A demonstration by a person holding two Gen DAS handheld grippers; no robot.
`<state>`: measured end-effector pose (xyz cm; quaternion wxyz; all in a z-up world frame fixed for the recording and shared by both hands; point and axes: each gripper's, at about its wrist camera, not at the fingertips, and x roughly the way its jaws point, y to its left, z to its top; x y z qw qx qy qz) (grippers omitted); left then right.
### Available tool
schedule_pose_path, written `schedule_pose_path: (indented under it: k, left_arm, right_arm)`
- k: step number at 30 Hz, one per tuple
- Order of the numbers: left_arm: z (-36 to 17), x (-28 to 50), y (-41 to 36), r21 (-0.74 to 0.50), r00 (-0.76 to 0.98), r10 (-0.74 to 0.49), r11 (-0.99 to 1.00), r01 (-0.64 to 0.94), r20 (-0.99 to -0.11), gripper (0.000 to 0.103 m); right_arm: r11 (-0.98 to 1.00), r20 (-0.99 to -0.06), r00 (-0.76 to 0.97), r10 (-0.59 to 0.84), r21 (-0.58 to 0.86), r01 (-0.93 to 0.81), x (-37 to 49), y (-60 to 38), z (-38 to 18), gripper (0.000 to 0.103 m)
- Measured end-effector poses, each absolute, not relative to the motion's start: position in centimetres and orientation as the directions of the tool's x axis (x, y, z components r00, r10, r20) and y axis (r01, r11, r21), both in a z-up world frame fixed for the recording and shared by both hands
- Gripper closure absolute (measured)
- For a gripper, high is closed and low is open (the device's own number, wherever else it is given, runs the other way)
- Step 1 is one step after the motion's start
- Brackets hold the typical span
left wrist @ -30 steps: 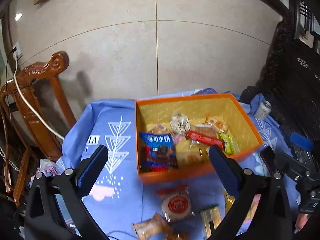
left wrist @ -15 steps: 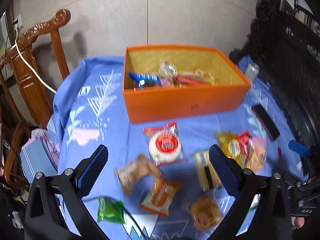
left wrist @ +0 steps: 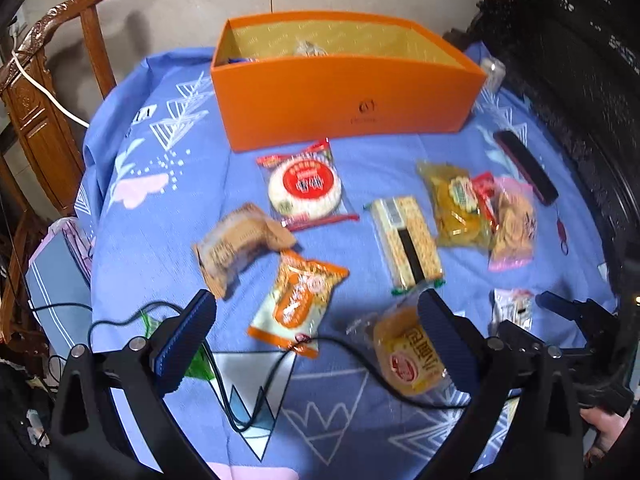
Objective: Organize snacks
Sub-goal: 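Grasp the yellow round bread bag with the left gripper while the right gripper grasps the white-label biscuit pack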
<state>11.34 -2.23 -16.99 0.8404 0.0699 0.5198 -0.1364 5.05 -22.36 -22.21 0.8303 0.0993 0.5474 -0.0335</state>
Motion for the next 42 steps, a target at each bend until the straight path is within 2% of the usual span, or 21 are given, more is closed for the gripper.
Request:
schedule_pose_path:
  k: [3,5,6,7,9,16,22,30,33,35,36,37,42]
  left_arm:
    - [-17.4,11.1,-2.6,-0.019,0.409,-0.153,0.95,0.312,-0.9,0.004]
    - [-17.5,11.0,-2.9,-0.008,0.408,-0.145,0.948,0.319,-0.901,0.004]
    - [-17.5,11.0,-3.1,-0.006,0.408,-0.144,0.947,0.321,-0.902,0.004]
    - [-17.5,11.0,-3.2,-0.003,0.408,-0.142,0.947,0.322,-0.902,0.004]
    - [-17.4,11.2,-3.3,-0.001,0.408,-0.135,0.95,0.312,-0.903,0.004]
    - [-17.5,12.2,-5.4,-0.004,0.402,-0.139,0.948,0.318,-0.905,0.004]
    - [-21.1,11.0,-8.2,0.016,0.324,-0.113,0.928,0.371,-0.939,0.004]
    - [-25.2,9.5,-9.5,-0.029,0.216,-0.124,0.917,0.397,-0.968,0.005]
    - [-26.0,8.8,-9.8,-0.025,0.219,-0.129,0.907,0.421,-0.967,0.015]
    - [-25.9,8.2,-9.9,-0.002,0.247,-0.125,0.896,0.444,-0.961,0.025]
    - [-25.7,8.1,-9.8,-0.002,0.26,-0.133,0.894,0.448,-0.956,0.035]
    - [-25.6,8.1,-9.6,-0.006,0.264,-0.139,0.894,0.447,-0.954,0.039]
    - [-25.1,8.3,-8.6,-0.037,0.261,-0.162,0.903,0.428,-0.952,0.044]
  right_arm:
    - [0.978,-0.925,0.378,0.042,0.116,0.174,5.2,-22.2,-23.5,0.014]
    - [0.985,-0.919,0.393,0.019,0.086,0.152,5.2,-21.6,-23.6,0.019]
    - [0.989,-0.917,0.398,-0.013,0.046,0.138,5.1,-21.2,-23.5,0.033]
    - [0.992,-0.914,0.404,-0.036,0.015,0.122,5.0,-20.8,-23.4,0.053]
    - [0.994,-0.915,0.402,-0.03,0.015,0.11,4.7,-20.8,-23.0,0.057]
    - [0.998,-0.91,0.415,-0.021,0.007,0.066,2.0,-21.0,-21.7,0.058]
    - [0.997,-0.902,0.431,-0.018,0.019,0.081,0.9,-21.6,-20.9,0.058]
    - [0.997,-0.908,0.419,-0.027,0.008,0.082,0.2,-22.0,-20.8,0.058]
    - [0.997,-0.909,0.415,-0.03,0.004,0.081,0.1,-22.1,-20.8,0.058]
    - [0.997,-0.909,0.415,-0.032,0.001,0.08,0.0,-22.1,-20.7,0.058]
    - [0.997,-0.909,0.416,-0.033,0.0,0.078,-0.1,-22.1,-20.6,0.058]
    - [0.997,-0.908,0.419,-0.033,0.0,0.078,-0.1,-22.1,-20.5,0.058]
    - [0.997,-0.904,0.428,-0.024,0.012,0.081,0.1,-22.2,-20.3,0.058]
